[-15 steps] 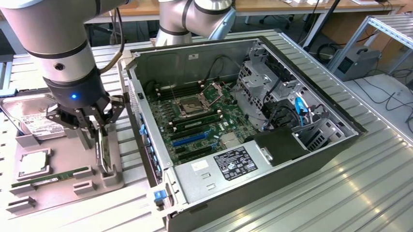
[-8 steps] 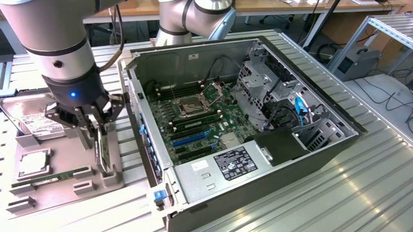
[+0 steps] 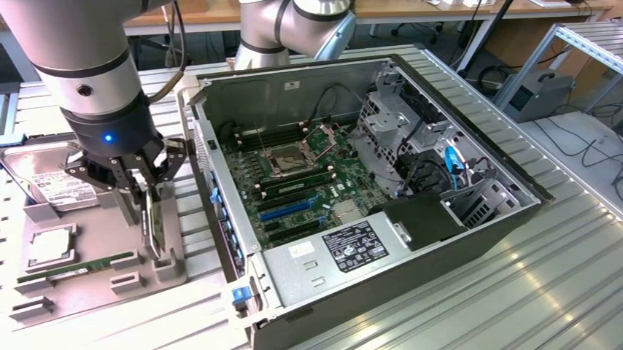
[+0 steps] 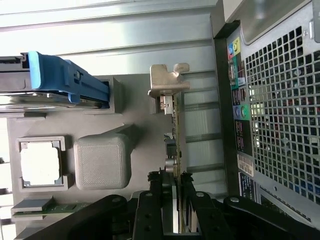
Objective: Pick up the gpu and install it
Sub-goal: 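Pick up the gpu and move the gpu toward the slot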
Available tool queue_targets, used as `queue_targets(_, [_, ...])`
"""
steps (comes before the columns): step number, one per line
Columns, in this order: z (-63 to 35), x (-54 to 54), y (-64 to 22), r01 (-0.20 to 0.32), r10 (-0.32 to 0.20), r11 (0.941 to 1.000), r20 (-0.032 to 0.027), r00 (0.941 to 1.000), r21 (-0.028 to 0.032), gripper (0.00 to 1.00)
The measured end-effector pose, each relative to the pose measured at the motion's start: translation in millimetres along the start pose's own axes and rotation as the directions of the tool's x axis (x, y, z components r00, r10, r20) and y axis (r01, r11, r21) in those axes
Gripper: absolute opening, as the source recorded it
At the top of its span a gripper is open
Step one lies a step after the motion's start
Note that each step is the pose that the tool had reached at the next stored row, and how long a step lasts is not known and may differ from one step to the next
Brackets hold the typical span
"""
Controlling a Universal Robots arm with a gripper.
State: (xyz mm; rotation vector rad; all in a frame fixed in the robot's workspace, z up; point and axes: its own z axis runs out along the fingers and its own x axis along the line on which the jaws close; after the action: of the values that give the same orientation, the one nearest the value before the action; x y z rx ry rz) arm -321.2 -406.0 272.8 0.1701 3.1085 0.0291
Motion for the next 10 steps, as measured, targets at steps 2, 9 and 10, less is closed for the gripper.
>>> queue_targets(2, [-1.5,0.0,0.0,0.0,0.0,1.0,0.0,1.0,0.0,0.27])
queue_targets(9, [-7.1,-0.2,0.1,0.0,0.0,1.0,0.0,1.0,0.0,0.27])
queue_targets(10, [-8.5,-0.2,0.2,0.0,0.0,1.0,0.0,1.0,0.0001,0.27])
